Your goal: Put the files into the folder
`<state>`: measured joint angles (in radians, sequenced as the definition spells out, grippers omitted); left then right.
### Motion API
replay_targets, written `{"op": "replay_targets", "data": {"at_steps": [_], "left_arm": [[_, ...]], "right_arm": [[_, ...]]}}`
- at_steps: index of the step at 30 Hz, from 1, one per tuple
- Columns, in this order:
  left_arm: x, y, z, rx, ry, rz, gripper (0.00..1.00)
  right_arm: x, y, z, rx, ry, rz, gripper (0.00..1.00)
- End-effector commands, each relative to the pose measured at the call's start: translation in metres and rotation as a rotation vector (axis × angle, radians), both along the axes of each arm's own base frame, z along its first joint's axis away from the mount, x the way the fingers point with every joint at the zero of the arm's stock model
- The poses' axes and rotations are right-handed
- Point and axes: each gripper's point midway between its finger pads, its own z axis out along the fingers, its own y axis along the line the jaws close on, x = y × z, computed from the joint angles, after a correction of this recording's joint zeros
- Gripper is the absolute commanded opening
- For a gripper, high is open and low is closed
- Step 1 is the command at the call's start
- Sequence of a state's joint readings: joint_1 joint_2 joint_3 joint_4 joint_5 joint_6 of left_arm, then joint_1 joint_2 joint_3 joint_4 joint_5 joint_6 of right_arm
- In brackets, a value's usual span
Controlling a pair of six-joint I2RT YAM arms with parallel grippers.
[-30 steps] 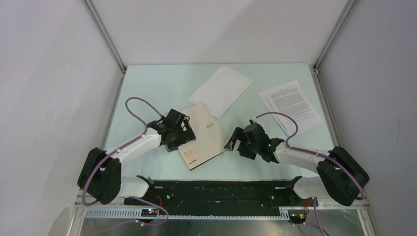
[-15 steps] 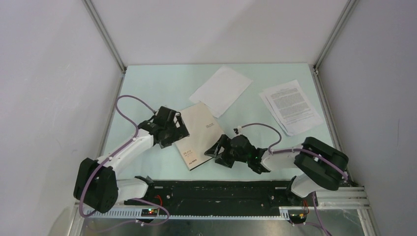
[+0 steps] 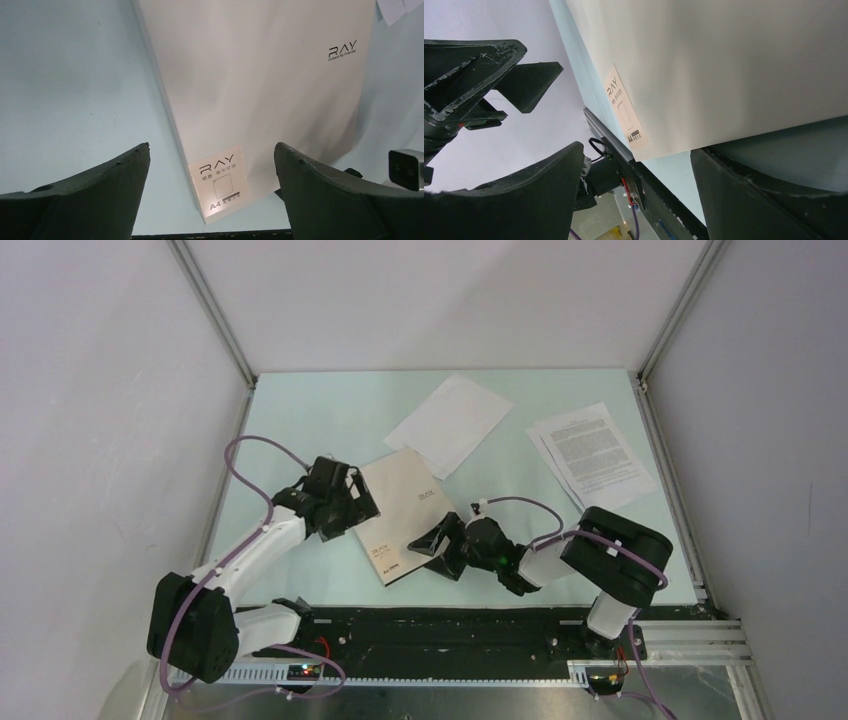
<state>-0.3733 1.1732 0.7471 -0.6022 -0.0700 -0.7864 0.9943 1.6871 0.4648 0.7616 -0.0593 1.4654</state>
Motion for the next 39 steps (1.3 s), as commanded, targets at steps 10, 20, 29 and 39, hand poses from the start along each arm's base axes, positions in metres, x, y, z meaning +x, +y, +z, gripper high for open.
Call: {"op": "replay_targets", "data": {"at_steps": [10, 20, 29, 39], "left_arm": [[0.004, 0.003, -0.012, -0.009, 0.018, 0.029, 0.98], [0.012, -0.009, -0.024, -0.123, 0.009, 0.047, 0.98], [0.017, -0.013, -0.007, -0.156, -0.036, 0.041, 0.98], [0.029, -0.011, 0.05, -0.159, -0.103, 0.074, 0.98]], "right_arm": [[0.026, -0.008, -0.004, 0.155, -0.014, -0.115, 0.77], [0.034, -0.017, -0.023, 0.156, 0.0, -0.156, 0.7], [0.038, -0.021, -0.03, 0.094, -0.075, -0.141, 0.29], [0.036, -0.02, -0.003, -0.132, -0.362, -0.05, 0.0]]}}
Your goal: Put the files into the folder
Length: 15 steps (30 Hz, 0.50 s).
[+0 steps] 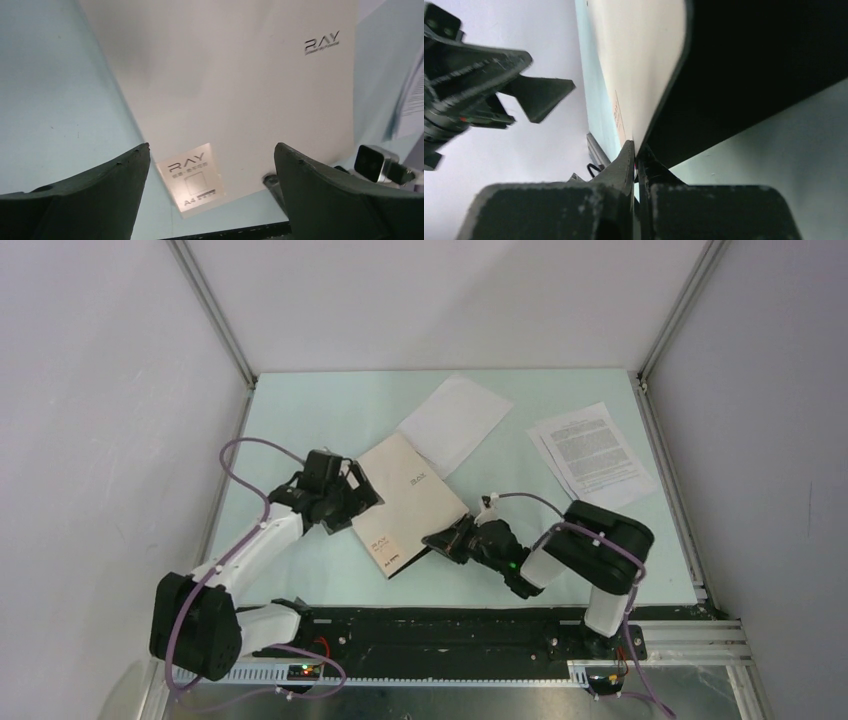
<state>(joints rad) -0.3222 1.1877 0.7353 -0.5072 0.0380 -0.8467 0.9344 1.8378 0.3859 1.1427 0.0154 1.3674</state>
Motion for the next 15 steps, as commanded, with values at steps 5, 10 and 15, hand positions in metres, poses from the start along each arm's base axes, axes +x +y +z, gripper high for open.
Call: {"op": "replay_targets", "data": {"at_steps": [5, 10, 15], "left_arm": [[0.027, 0.011, 0.086, 0.026, -0.142, 0.081, 0.98], [0.052, 0.015, 0.138, 0.06, -0.233, 0.1, 0.98], [0.064, 0.024, 0.165, 0.123, -0.262, 0.123, 0.98]], "right_arm": [[-0.004, 0.003, 0.027, -0.389, -0.356, 0.038, 0.0], [-0.013, 0.016, 0.061, -0.527, -0.567, 0.084, 0.0], [-0.023, 0.025, 0.077, -0.678, -0.732, 0.13, 0.0]]}}
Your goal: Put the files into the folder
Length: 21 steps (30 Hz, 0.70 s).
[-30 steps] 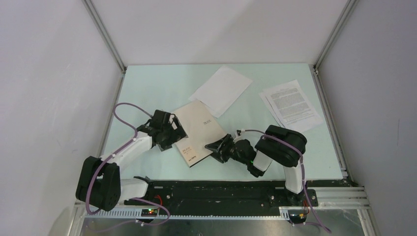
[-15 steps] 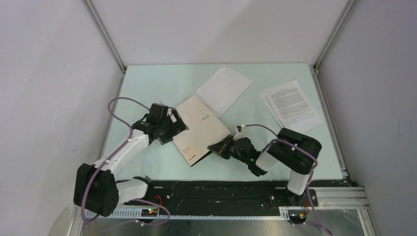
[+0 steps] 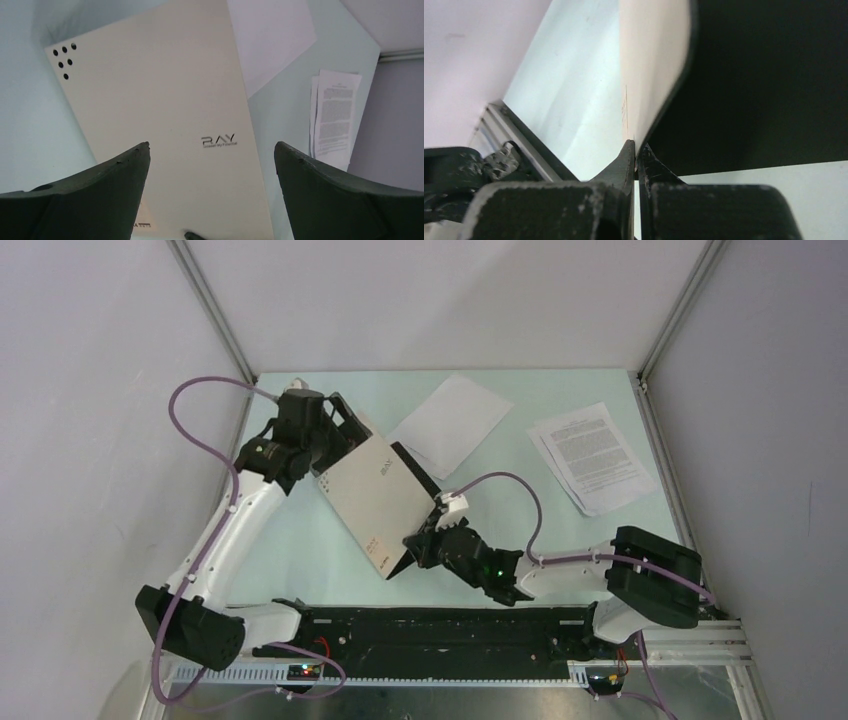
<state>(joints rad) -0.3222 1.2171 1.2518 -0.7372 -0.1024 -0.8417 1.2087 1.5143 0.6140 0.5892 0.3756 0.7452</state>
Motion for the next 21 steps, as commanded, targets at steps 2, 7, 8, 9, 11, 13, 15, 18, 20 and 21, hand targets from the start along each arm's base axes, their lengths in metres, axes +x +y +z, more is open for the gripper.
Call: {"op": "replay_targets", "data": {"at_steps": [2, 7, 8, 9, 11, 13, 15, 18, 20, 21], "left_arm": [[0.004, 0.021, 0.007, 0.113, 0.018, 0.053, 0.98], [0.007, 0.025, -0.001, 0.159, 0.039, 0.07, 0.96], [0.006, 0.025, -0.002, 0.165, 0.041, 0.07, 0.96], [0.006, 0.026, -0.002, 0.173, 0.041, 0.075, 0.95], [0.005, 0.028, -0.004, 0.182, 0.043, 0.079, 0.91], [0.002, 0.03, -0.007, 0.19, 0.046, 0.086, 0.84], [-0.003, 0.033, -0.012, 0.199, 0.054, 0.095, 0.72], [-0.013, 0.037, -0.025, 0.213, 0.078, 0.098, 0.55], [-0.018, 0.038, -0.032, 0.219, 0.092, 0.094, 0.43], [-0.02, 0.039, -0.037, 0.225, 0.102, 0.087, 0.37]], "right_arm": [[0.001, -0.006, 0.016, -0.275, -0.259, 0.002, 0.0], [-0.009, 0.01, 0.035, -0.336, -0.358, 0.037, 0.0], [-0.01, 0.012, 0.039, -0.341, -0.374, 0.045, 0.0], [-0.014, 0.014, 0.04, -0.345, -0.383, 0.054, 0.0], [-0.018, 0.018, 0.04, -0.369, -0.403, 0.067, 0.0], [-0.019, 0.021, 0.042, -0.38, -0.414, 0.075, 0.0], [-0.021, 0.023, 0.042, -0.383, -0.417, 0.082, 0.0], [-0.022, 0.024, 0.044, -0.379, -0.416, 0.091, 0.01], [-0.024, 0.025, 0.045, -0.375, -0.414, 0.098, 0.03], [-0.025, 0.025, 0.046, -0.374, -0.416, 0.103, 0.07]]}}
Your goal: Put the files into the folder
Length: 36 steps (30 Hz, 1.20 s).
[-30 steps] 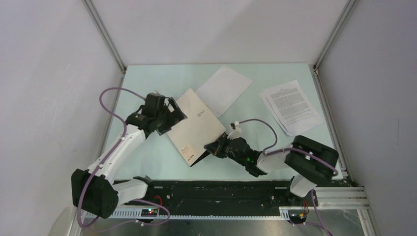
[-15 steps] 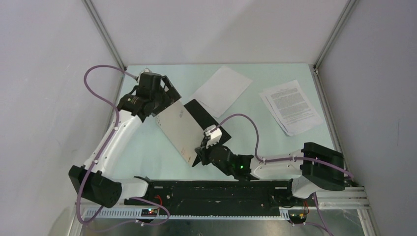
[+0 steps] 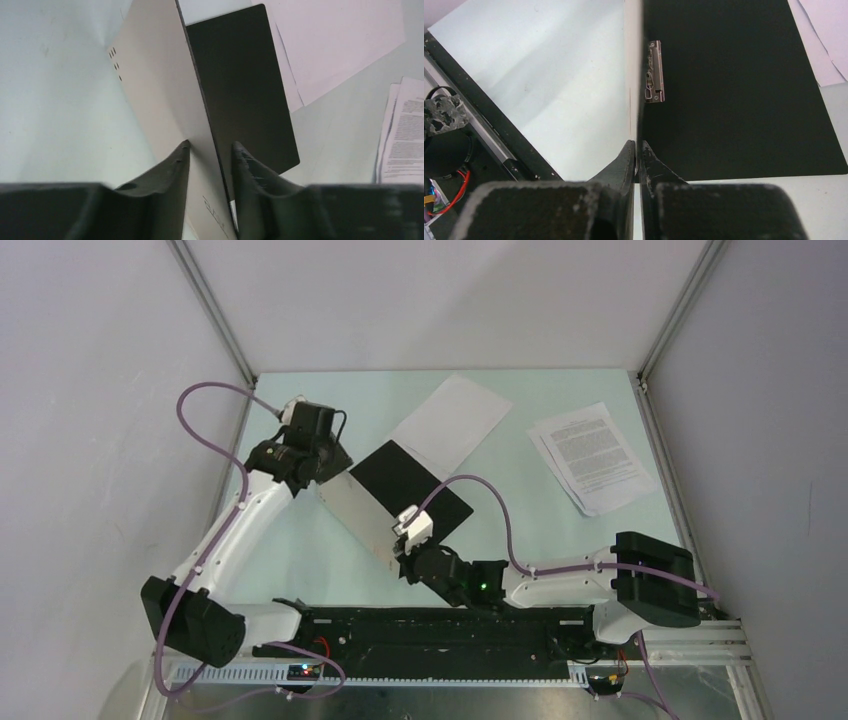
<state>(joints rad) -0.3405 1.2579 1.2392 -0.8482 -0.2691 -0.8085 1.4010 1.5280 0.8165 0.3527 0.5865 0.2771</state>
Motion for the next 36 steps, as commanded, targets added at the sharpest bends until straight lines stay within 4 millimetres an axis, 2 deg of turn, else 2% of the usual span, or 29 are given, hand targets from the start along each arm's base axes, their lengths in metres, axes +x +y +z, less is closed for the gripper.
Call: {"op": "replay_targets", "data": {"at_steps": [1, 2, 3, 4, 5, 7, 9, 11, 14, 20, 24, 28, 29, 32, 36], "left_arm": [[-0.011, 0.009, -0.001, 0.04, -0.014, -0.002, 0.27], [-0.014, 0.01, -0.005, 0.047, -0.005, -0.009, 0.23], [-0.017, 0.012, -0.004, 0.055, -0.009, -0.023, 0.14], [-0.021, 0.013, -0.007, 0.064, -0.002, -0.034, 0.1], [-0.025, 0.014, -0.005, 0.073, -0.008, -0.058, 0.03], [-0.035, 0.014, -0.008, 0.082, 0.0, -0.108, 0.0], [-0.043, 0.012, -0.01, 0.089, 0.005, -0.16, 0.0], [-0.052, 0.01, -0.01, 0.095, 0.006, -0.226, 0.0], [-0.063, 0.0, -0.01, 0.075, 0.023, -0.326, 0.0], [-0.075, -0.007, 0.001, 0.06, -0.002, -0.43, 0.0], [-0.081, -0.011, 0.019, 0.05, -0.046, -0.478, 0.0], [-0.086, -0.019, 0.048, 0.018, -0.133, -0.536, 0.0], [-0.088, -0.022, 0.057, 0.005, -0.161, -0.554, 0.0], [-0.089, -0.022, 0.067, 0.012, -0.196, -0.567, 0.0], [-0.08, -0.013, 0.066, 0.027, -0.186, -0.474, 0.0]], "right_arm": [[0.003, 0.005, 0.02, 0.008, -0.04, -0.005, 0.13], [0.001, 0.006, 0.022, 0.015, -0.037, 0.003, 0.18], [-0.002, 0.006, 0.023, 0.015, -0.029, 0.018, 0.3], [-0.004, 0.006, 0.027, 0.03, -0.021, 0.024, 0.37], [-0.006, 0.005, 0.026, 0.025, -0.01, 0.035, 0.51], [-0.011, 0.002, 0.036, 0.047, 0.012, 0.051, 0.66], [-0.015, -0.003, 0.04, 0.052, 0.036, 0.059, 0.76], [-0.018, -0.01, 0.044, 0.058, 0.061, 0.06, 0.81], [-0.017, -0.021, 0.049, 0.08, 0.108, 0.032, 0.84], [0.006, -0.059, 0.067, 0.132, 0.165, -0.075, 0.87], [0.025, -0.084, 0.078, 0.159, 0.182, -0.143, 0.88], [0.041, -0.107, 0.094, 0.201, 0.184, -0.184, 0.9], [0.041, -0.11, 0.096, 0.207, 0.184, -0.183, 0.9], [0.045, -0.122, 0.112, 0.24, 0.162, -0.177, 0.93], [0.027, -0.116, 0.123, 0.205, 0.092, -0.047, 0.94]]}}
